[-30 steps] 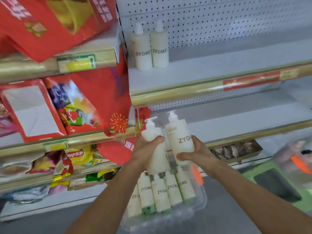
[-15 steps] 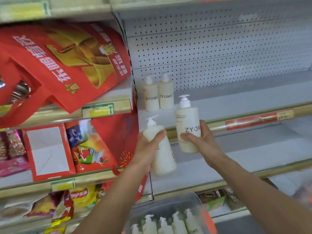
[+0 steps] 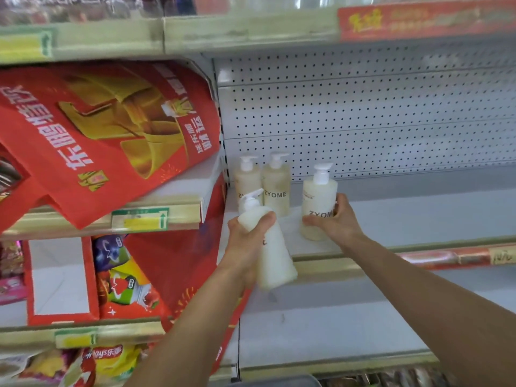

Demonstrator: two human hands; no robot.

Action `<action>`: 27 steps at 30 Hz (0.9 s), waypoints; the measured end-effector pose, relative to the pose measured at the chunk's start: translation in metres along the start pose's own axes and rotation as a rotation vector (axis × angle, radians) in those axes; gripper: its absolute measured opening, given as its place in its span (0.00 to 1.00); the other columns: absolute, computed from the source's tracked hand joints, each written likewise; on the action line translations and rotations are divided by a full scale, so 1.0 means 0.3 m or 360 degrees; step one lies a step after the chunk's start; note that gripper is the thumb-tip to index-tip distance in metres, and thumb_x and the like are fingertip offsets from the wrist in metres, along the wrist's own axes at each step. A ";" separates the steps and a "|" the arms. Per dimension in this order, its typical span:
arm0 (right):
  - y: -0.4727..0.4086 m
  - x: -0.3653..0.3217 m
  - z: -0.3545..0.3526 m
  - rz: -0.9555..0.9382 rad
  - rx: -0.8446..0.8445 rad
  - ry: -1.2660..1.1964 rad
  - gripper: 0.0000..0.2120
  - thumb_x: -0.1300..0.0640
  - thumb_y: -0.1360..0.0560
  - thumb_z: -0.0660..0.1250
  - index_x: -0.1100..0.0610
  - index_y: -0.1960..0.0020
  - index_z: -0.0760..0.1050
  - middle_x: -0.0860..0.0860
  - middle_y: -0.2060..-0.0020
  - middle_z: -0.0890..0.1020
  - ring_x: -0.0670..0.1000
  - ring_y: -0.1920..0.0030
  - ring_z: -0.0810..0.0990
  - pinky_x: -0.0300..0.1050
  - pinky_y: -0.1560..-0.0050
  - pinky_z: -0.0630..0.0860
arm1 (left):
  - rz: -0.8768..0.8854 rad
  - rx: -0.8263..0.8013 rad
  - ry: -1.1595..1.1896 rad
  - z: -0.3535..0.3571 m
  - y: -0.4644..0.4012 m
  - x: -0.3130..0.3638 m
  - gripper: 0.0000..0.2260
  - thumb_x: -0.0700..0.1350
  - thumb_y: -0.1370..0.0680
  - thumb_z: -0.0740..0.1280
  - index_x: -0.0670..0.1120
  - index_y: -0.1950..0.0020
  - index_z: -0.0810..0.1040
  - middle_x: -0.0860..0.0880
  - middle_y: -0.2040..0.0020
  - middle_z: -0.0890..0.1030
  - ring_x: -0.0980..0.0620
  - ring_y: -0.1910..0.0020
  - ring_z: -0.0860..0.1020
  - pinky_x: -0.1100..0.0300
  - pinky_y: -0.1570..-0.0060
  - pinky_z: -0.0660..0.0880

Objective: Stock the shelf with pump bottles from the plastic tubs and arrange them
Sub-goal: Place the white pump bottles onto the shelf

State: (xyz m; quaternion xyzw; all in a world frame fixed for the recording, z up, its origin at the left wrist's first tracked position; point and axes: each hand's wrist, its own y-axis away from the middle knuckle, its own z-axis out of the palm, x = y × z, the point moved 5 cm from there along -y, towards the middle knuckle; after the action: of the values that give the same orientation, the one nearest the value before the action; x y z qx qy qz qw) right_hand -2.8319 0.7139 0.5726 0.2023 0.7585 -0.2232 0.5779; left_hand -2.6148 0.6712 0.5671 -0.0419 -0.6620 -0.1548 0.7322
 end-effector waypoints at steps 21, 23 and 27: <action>-0.298 0.015 0.074 -0.0024 -0.0143 0.0148 0.33 0.59 0.35 0.79 0.56 0.35 0.66 0.51 0.45 0.78 0.53 0.46 0.77 0.46 0.49 0.73 | -0.0031 0.0100 -0.0002 0.025 -0.137 -0.009 0.34 0.61 0.36 0.76 0.49 0.36 0.70 0.42 0.44 0.81 0.42 0.49 0.83 0.43 0.61 0.82; -0.309 0.021 0.078 -0.0022 -0.0149 0.0161 0.33 0.59 0.35 0.79 0.56 0.35 0.66 0.52 0.44 0.78 0.53 0.45 0.78 0.47 0.48 0.74 | -0.0037 0.0115 0.0024 0.026 -0.140 -0.005 0.33 0.59 0.35 0.75 0.48 0.36 0.69 0.42 0.44 0.81 0.42 0.49 0.83 0.46 0.63 0.82; -0.323 0.030 0.081 -0.0022 -0.0153 0.0197 0.34 0.58 0.36 0.79 0.55 0.36 0.67 0.52 0.44 0.78 0.54 0.44 0.78 0.50 0.45 0.76 | -0.0058 0.0105 0.0050 0.035 -0.142 0.004 0.34 0.58 0.35 0.76 0.47 0.35 0.69 0.41 0.43 0.80 0.41 0.49 0.83 0.46 0.63 0.82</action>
State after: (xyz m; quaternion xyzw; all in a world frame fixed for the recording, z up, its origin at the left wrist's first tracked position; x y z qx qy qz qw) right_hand -2.8697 0.6209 0.5684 0.1826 0.8040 -0.1774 0.5374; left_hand -2.6369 0.6334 0.5635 -0.0031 -0.6558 -0.1469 0.7405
